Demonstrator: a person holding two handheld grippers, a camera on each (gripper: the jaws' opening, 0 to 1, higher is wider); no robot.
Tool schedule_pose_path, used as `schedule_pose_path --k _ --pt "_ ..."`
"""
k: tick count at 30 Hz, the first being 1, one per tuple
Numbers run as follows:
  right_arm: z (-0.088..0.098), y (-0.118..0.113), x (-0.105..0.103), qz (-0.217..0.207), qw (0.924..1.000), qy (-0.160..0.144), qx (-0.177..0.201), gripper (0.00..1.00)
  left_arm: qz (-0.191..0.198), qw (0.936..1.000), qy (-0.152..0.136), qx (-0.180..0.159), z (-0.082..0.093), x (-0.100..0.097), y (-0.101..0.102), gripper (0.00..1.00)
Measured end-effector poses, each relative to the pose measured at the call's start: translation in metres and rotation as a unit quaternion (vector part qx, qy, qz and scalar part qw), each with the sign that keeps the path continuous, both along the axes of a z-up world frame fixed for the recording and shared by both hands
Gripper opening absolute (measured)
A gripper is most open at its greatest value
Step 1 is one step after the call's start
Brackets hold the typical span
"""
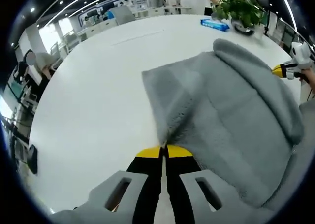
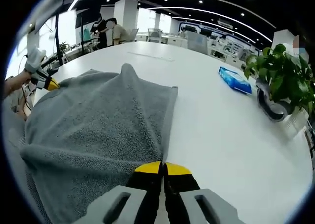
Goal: Open the folded towel by lifting each exposed corner and separating the folded layers until the towel lies flat within the target outline without major curled edges
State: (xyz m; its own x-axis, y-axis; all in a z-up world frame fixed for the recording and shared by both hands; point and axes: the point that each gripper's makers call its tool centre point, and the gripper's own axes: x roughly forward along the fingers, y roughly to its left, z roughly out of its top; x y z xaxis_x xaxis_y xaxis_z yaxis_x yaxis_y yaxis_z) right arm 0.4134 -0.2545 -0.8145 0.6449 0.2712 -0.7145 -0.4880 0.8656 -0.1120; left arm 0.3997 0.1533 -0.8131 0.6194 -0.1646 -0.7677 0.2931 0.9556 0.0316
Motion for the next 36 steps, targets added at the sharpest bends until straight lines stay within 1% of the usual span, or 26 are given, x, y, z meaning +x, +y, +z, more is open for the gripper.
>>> schedule_pose_path --k 1,2,3,4,5,6,8,9,11,13,16,17,19,20,23,25,26,29,30,32,33,34,36 --pt "0.000 -0.002 0.000 0.002 1.0000 -0.001 -0.009 0.00 0.010 0.9998 -0.002 -0.015 0.000 0.000 0.000 0.00" --pt "0.000 -0.001 0.001 0.000 1.0000 0.000 -0.007 0.00 0.019 0.9995 -0.004 -0.027 0.000 0.000 0.001 0.00" --pt "0.000 -0.002 0.001 0.001 1.0000 0.000 -0.007 0.00 0.018 0.9995 -0.007 -0.025 0.000 0.000 0.003 0.00" --pt "0.000 -0.002 0.002 0.004 1.0000 -0.002 -0.008 0.00 0.014 0.9997 -0.008 -0.017 -0.001 -0.002 0.002 0.00" --pt "-0.001 -0.005 0.002 0.003 0.9999 -0.006 -0.010 0.00 -0.001 0.9999 -0.010 0.005 0.000 -0.004 0.002 0.00" --pt "-0.001 -0.007 0.002 -0.001 0.9999 -0.009 -0.011 0.00 0.005 0.9999 -0.009 0.002 0.000 -0.005 0.001 0.00" --pt "-0.002 -0.015 0.002 -0.009 0.9996 -0.015 -0.023 0.00 0.004 0.9999 -0.013 -0.001 0.000 -0.003 0.002 0.00" --pt "-0.002 -0.019 0.001 -0.013 0.9995 -0.015 -0.026 0.00 0.009 0.9999 -0.011 -0.005 0.000 -0.003 0.003 0.00" --pt "-0.002 -0.028 0.002 -0.028 0.9992 -0.011 -0.025 0.00 0.009 0.9999 -0.009 -0.001 0.000 -0.005 0.007 0.00" --pt "-0.003 -0.033 0.003 -0.032 0.9992 -0.009 -0.022 0.00 0.010 0.9999 -0.012 0.003 -0.001 -0.006 0.014 0.00" --pt "-0.004 -0.040 0.003 -0.033 0.9986 -0.009 -0.039 0.00 0.020 0.9997 -0.014 -0.001 0.000 -0.005 0.022 0.00" --pt "-0.004 -0.041 0.003 -0.035 0.9987 -0.008 -0.037 0.00 0.021 0.9997 -0.014 0.000 0.000 -0.005 0.023 0.00" --pt "-0.005 -0.043 0.004 -0.052 0.9985 -0.004 -0.015 0.00 0.027 0.9996 -0.009 0.004 0.000 -0.006 0.029 0.00" --pt "-0.005 -0.043 0.004 -0.052 0.9986 -0.004 -0.012 0.00 0.026 0.9996 -0.008 0.007 0.000 -0.005 0.033 0.00" --pt "-0.006 -0.047 0.004 -0.046 0.9986 -0.001 -0.026 0.00 0.032 0.9994 -0.006 0.016 0.000 -0.007 0.040 0.00" --pt "-0.004 -0.051 0.003 -0.050 0.9985 0.004 -0.022 0.00 0.042 0.9991 -0.008 0.008 0.000 -0.007 0.046 0.00" --pt "-0.003 -0.050 0.002 -0.054 0.9985 0.007 -0.011 0.00 0.042 0.9991 -0.010 0.003 -0.001 -0.006 0.048 0.00" --pt "-0.003 -0.048 0.001 -0.070 0.9974 0.003 0.016 0.00 0.037 0.9992 -0.014 0.006 0.000 -0.005 0.048 0.00" --pt "-0.003 -0.048 0.000 -0.064 0.9979 0.002 0.010 0.00 0.035 0.9992 -0.014 0.009 -0.001 -0.004 0.048 0.00" --pt "-0.002 -0.045 0.001 -0.070 0.9975 0.000 0.007 0.00 0.024 0.9992 -0.018 0.025 -0.001 -0.004 0.046 0.00" --pt "-0.002 -0.044 0.002 -0.062 0.9981 -0.005 -0.005 0.00 0.023 0.9992 -0.018 0.027 0.000 -0.004 0.046 0.00" --pt "-0.001 -0.044 0.003 -0.045 0.9985 -0.009 -0.029 0.00 0.022 0.9993 -0.018 0.026 0.001 -0.005 0.046 0.00" --pt "-0.001 -0.042 0.003 -0.040 0.9984 -0.009 -0.039 0.00 0.024 0.9994 -0.015 0.022 0.001 -0.004 0.047 0.00"
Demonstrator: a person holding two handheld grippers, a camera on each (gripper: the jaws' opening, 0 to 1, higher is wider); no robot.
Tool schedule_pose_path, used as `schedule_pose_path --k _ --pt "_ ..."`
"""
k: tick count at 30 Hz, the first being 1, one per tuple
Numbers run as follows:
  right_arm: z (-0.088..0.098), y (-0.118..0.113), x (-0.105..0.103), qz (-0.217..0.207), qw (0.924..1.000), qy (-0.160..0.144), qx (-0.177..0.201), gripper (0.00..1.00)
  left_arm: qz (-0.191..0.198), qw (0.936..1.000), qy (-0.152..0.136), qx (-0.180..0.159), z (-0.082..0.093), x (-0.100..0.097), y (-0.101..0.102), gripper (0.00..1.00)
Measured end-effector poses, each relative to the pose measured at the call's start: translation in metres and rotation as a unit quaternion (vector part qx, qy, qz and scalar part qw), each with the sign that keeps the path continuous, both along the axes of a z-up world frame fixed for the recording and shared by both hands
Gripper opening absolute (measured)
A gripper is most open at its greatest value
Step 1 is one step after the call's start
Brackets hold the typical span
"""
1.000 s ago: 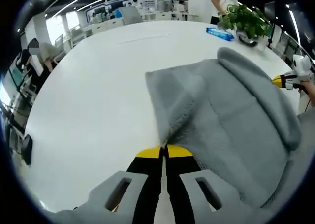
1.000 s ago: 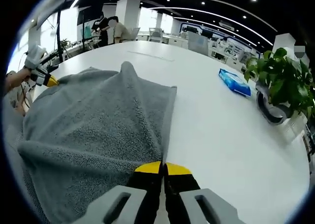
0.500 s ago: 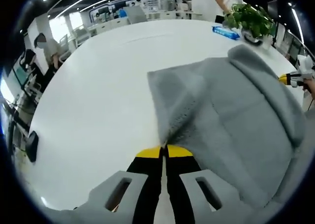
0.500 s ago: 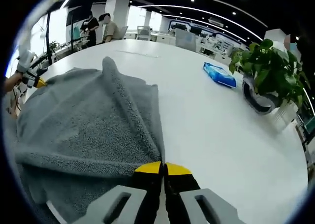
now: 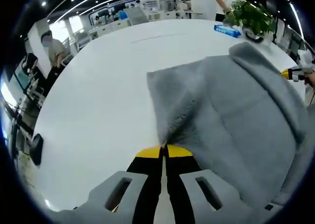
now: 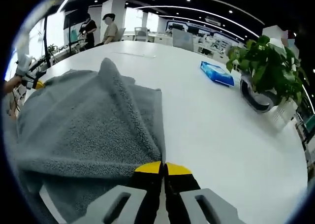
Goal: Open the folded towel by lifting each exposed corner and separating the folded layers until the towel lies flat within the target outline without major curled edges
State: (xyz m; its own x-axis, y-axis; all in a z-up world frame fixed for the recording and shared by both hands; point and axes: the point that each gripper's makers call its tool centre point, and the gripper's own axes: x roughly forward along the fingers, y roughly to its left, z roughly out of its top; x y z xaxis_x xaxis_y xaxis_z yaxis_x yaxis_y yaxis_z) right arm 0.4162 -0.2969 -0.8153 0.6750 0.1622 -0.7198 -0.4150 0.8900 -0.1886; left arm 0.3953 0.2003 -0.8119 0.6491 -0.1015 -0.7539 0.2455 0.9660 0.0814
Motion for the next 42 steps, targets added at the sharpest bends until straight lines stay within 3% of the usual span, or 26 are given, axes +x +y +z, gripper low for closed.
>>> schedule_pose_path --k 5,7,10,13,16,20,24,26,28,31,34,36,40,42 --pt "0.001 0.001 0.001 0.005 0.9999 0.001 -0.009 0.00 0.008 0.9999 0.005 0.010 0.001 -0.001 0.003 0.00" --pt "0.002 -0.002 0.002 0.006 0.9998 0.000 -0.021 0.00 0.012 0.9997 0.019 0.002 0.002 -0.001 0.003 0.00" --pt "0.001 -0.005 0.002 0.013 0.9989 0.001 -0.044 0.00 0.009 0.9994 0.019 0.027 0.003 0.000 0.010 0.00" --pt "0.002 -0.006 0.002 0.011 0.9990 -0.001 -0.043 0.00 0.017 0.9995 0.024 0.012 0.002 -0.001 0.012 0.00" --pt "0.002 -0.007 0.003 0.008 0.9994 -0.001 -0.033 0.00 0.003 0.9993 0.027 0.026 0.002 -0.002 0.010 0.00" --pt "0.002 -0.006 0.005 0.011 0.9991 -0.001 -0.041 0.00 0.027 0.9990 0.034 0.013 0.002 -0.001 0.013 0.01" --pt "0.002 -0.007 0.005 0.018 0.9986 -0.008 -0.050 0.00 0.030 0.9993 0.021 0.004 0.000 0.000 0.017 0.01" --pt "0.002 -0.011 0.003 0.014 0.9986 -0.002 -0.051 0.00 0.023 0.9994 0.017 0.020 0.001 -0.001 0.018 0.01" --pt "0.001 -0.012 0.003 0.017 0.9983 0.002 -0.055 0.00 0.018 0.9985 0.035 0.038 0.001 -0.002 0.023 0.01" --pt "0.001 -0.013 0.004 0.023 0.9978 0.000 -0.062 0.00 0.024 0.9985 0.037 0.032 0.001 -0.001 0.027 0.01" --pt "0.002 -0.013 0.005 0.055 0.9924 -0.002 -0.110 0.00 0.024 0.9984 0.039 0.034 0.002 -0.003 0.031 0.01" --pt "0.001 -0.013 0.006 0.062 0.9894 -0.004 -0.131 0.00 0.018 0.9968 0.052 0.058 0.003 -0.004 0.039 0.01" --pt "0.001 -0.015 0.008 0.058 0.9901 -0.008 -0.128 0.00 0.020 0.9962 0.060 0.060 0.004 -0.001 0.046 0.01" --pt "0.001 -0.015 0.009 0.058 0.9905 -0.008 -0.125 0.00 0.006 0.9944 0.064 0.083 0.005 0.001 0.049 0.01"
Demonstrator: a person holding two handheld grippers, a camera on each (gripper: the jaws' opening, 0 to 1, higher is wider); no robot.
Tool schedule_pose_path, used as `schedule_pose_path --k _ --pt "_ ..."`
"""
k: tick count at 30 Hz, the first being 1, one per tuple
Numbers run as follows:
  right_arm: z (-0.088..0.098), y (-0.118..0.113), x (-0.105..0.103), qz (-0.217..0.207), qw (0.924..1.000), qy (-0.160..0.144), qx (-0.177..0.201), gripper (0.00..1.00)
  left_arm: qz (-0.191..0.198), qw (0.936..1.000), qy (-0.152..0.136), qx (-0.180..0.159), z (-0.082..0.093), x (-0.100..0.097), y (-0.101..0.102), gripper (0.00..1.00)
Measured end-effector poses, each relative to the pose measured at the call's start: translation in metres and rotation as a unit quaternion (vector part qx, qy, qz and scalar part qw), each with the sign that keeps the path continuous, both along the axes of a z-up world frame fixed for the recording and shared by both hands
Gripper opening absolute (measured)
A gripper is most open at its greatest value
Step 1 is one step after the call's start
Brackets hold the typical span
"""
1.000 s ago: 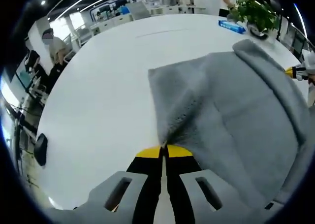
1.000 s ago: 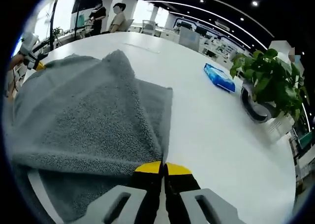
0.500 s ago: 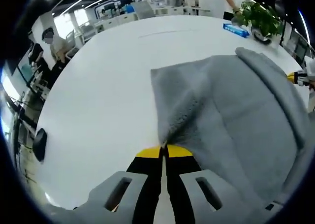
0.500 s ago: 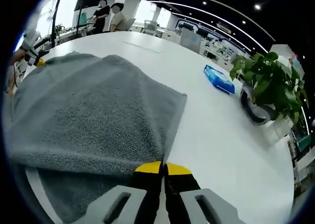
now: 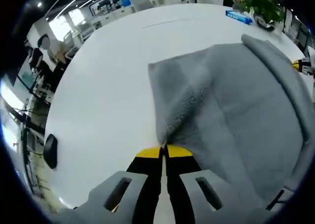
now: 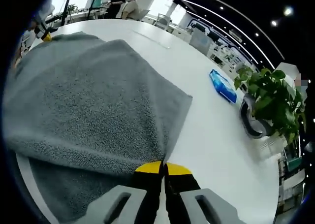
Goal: Open the folded towel by lifting each exposed corner and separating the folded layers until the towel lies flat within the target outline without major curled edges
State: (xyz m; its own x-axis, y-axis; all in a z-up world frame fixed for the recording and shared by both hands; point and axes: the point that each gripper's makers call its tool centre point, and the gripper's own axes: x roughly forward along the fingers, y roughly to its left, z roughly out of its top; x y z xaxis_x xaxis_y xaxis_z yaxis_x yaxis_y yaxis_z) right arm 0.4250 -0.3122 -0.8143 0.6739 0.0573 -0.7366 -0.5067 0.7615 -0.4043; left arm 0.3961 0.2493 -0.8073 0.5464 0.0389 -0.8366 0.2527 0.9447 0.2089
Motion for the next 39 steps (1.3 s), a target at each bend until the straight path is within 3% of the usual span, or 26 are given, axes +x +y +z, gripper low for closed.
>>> schedule_pose_path --k 9,23,27,30,39 --pt "0.000 -0.001 0.001 0.000 1.0000 0.001 0.008 0.00 -0.011 0.9998 0.016 0.007 -0.001 0.008 0.005 0.01" --pt "0.000 -0.011 -0.001 -0.021 0.9998 0.004 0.004 0.00 0.002 0.9998 0.016 0.011 -0.002 0.018 0.023 0.01" --pt "0.000 -0.012 -0.001 -0.023 0.9995 0.003 0.020 0.00 0.007 0.9998 0.016 0.009 -0.002 0.019 0.026 0.01" --pt "-0.001 -0.011 -0.002 -0.039 0.9974 0.006 0.060 0.00 0.008 0.9998 0.014 0.010 -0.002 0.020 0.030 0.01" --pt "0.000 -0.017 -0.003 -0.035 0.9966 0.034 0.066 0.00 0.018 0.9998 -0.001 -0.002 -0.002 0.022 0.037 0.01"
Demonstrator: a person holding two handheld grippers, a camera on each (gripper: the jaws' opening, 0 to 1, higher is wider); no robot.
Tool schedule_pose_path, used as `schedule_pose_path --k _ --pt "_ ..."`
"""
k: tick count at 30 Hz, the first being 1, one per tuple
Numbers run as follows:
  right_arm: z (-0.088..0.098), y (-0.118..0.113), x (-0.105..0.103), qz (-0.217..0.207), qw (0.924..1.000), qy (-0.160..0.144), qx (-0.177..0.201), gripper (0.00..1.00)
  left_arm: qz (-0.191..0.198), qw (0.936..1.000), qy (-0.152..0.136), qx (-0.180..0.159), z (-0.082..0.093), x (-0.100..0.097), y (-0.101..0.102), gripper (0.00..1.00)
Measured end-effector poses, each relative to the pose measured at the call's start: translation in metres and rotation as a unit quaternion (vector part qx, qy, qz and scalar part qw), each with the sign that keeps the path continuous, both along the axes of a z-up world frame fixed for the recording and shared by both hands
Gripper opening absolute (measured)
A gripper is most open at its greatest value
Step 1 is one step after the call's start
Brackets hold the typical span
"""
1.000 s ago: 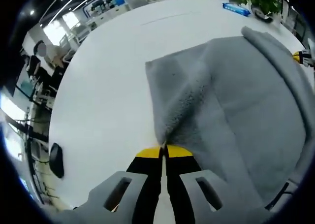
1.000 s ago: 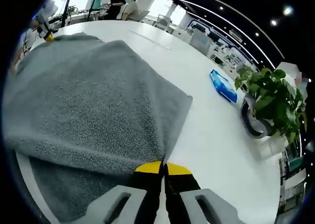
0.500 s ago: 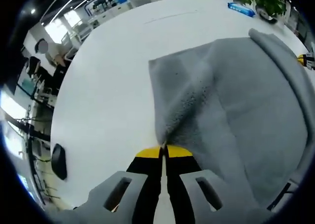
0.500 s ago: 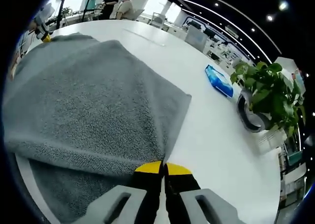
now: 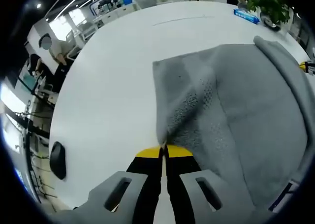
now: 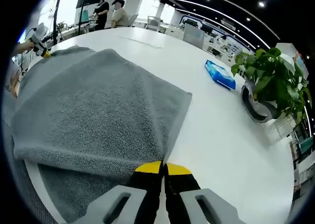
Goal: Open the folded towel by lifting each exposed corner and separating the folded layers until the towel lies flat within the target outline without major curled edges
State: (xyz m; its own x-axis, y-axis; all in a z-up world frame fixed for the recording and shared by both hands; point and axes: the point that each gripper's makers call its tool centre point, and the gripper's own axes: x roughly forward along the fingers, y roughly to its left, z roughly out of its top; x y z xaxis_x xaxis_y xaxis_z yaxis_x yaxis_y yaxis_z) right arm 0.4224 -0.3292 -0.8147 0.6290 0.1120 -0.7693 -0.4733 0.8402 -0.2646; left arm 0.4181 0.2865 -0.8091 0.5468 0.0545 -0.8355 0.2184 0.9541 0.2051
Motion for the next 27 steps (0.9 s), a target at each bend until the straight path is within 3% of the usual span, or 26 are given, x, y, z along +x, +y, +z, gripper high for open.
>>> schedule_pose_path --k 13,27 --pt "0.000 -0.018 -0.001 -0.012 0.9993 0.032 0.013 0.00 0.002 1.0000 0.001 0.003 0.001 0.001 0.009 0.01" --pt "0.000 -0.035 -0.005 -0.027 0.9985 0.048 -0.004 0.00 0.007 0.9999 0.007 0.013 0.002 -0.002 0.027 0.01"
